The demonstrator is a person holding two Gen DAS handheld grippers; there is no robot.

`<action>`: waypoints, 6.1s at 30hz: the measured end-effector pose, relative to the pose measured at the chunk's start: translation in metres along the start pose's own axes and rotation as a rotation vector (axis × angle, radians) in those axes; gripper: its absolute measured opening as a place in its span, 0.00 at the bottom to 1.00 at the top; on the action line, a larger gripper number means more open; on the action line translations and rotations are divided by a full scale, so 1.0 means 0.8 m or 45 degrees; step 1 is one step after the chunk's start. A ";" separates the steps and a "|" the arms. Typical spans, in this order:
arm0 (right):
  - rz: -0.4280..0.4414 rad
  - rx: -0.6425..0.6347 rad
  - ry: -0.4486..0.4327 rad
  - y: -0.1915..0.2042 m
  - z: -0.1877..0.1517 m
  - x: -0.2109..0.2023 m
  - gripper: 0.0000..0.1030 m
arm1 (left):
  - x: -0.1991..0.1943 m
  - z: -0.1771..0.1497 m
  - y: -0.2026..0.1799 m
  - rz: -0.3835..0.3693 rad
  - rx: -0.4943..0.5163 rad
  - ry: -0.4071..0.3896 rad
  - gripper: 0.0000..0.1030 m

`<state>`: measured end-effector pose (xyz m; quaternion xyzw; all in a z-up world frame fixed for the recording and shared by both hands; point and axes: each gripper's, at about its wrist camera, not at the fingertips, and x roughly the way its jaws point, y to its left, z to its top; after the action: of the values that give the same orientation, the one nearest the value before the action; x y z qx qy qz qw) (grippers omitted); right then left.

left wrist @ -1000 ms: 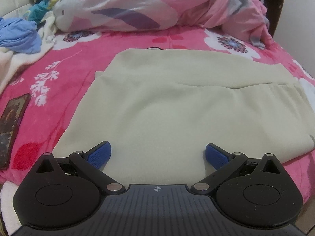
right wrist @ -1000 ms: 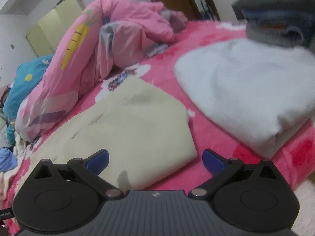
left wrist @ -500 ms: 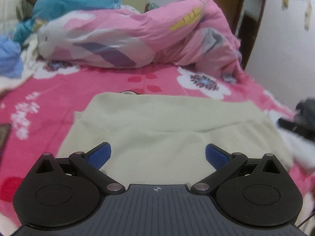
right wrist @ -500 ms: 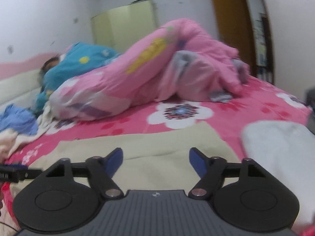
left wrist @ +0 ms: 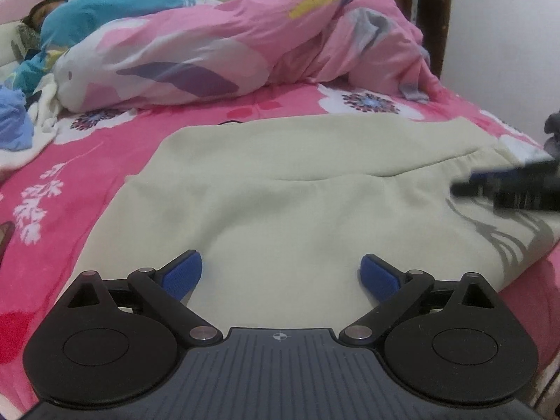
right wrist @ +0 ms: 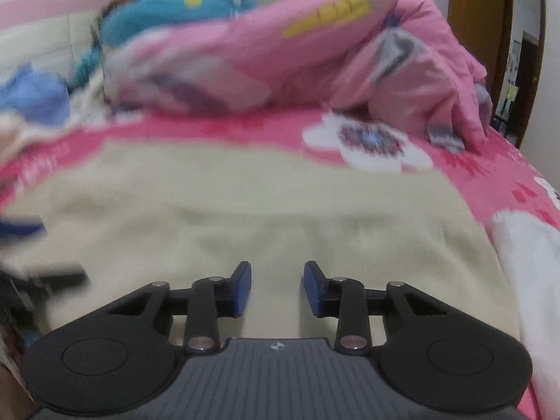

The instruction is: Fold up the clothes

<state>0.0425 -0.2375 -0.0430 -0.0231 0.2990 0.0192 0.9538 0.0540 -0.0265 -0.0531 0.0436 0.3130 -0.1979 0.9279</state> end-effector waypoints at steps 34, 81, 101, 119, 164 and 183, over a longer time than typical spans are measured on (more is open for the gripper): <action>0.104 0.168 0.160 0.026 0.071 0.149 0.37 | -0.008 -0.015 0.017 -0.058 -0.032 -0.087 0.99; 0.069 -0.330 -0.054 0.111 -0.084 -0.037 0.33 | -0.115 -0.063 0.157 -0.033 -0.795 -0.089 0.99; 0.432 -1.042 -0.302 0.333 -0.073 -0.044 0.56 | -0.145 -0.065 0.207 -0.099 -1.021 -0.185 0.99; 0.482 -0.645 -0.249 0.305 -0.033 -0.038 0.20 | 0.003 -0.003 0.270 -0.615 -1.270 0.035 1.00; 0.081 0.134 -0.785 0.032 -0.037 -0.178 0.19 | 0.041 0.247 -0.123 -0.506 -0.376 0.151 0.20; 0.359 1.259 -0.514 -0.199 -0.174 -0.103 0.46 | -0.016 0.145 -0.121 -0.540 0.192 0.106 0.80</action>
<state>-0.0960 -0.4056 -0.1051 0.4719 0.0838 0.0081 0.8776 0.0721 -0.1352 0.0516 0.0542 0.3374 -0.4096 0.8458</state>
